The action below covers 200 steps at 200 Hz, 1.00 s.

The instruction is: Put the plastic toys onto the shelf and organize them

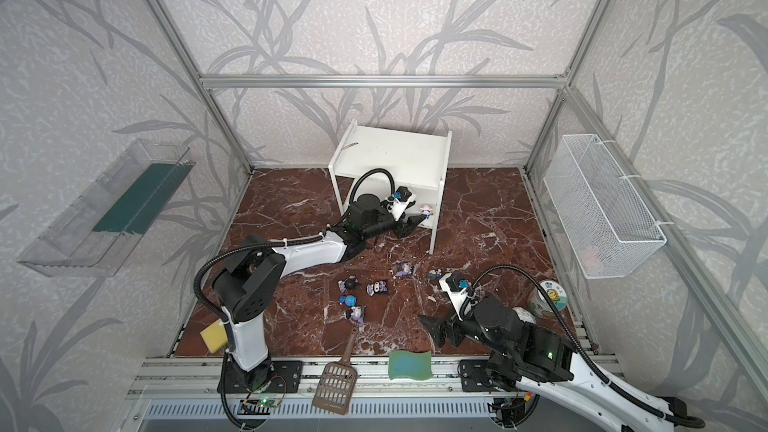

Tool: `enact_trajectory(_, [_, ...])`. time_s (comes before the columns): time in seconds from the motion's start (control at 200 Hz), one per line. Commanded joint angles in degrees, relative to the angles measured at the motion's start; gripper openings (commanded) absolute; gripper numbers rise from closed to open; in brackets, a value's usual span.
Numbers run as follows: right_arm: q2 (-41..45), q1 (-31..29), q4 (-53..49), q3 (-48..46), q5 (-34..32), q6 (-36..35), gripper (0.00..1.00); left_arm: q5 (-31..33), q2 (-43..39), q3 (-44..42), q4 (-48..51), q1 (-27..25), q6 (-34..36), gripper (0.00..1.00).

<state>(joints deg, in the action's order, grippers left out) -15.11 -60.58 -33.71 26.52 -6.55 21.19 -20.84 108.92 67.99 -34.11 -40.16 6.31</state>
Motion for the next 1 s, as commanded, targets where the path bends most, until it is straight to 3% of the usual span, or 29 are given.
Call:
enact_trajectory(0.0, [0.61, -0.07, 1.04, 0.46, -0.22, -0.1, 0.97, 0.33, -2.88, -0.22, 0.34, 0.5, 0.73, 0.61])
enact_trajectory(0.765, [-1.01, -0.12, 2.38, 0.46, -1.65, 0.5, 0.97, -0.78, -6.49, -4.38, 0.01, 0.6, -0.2, 0.64])
enact_trajectory(0.86, [-2.56, -0.07, 0.51, 1.41, -4.53, 2.2, 0.97, -1.22, -7.94, -5.97, -0.73, 0.46, -0.71, 0.66])
enact_trajectory(0.995, [-7.41, -0.11, -8.69, 5.69, -14.52, 10.08, 0.96, -1.26, -11.66, -9.05, 0.9, 0.39, -1.61, 0.73])
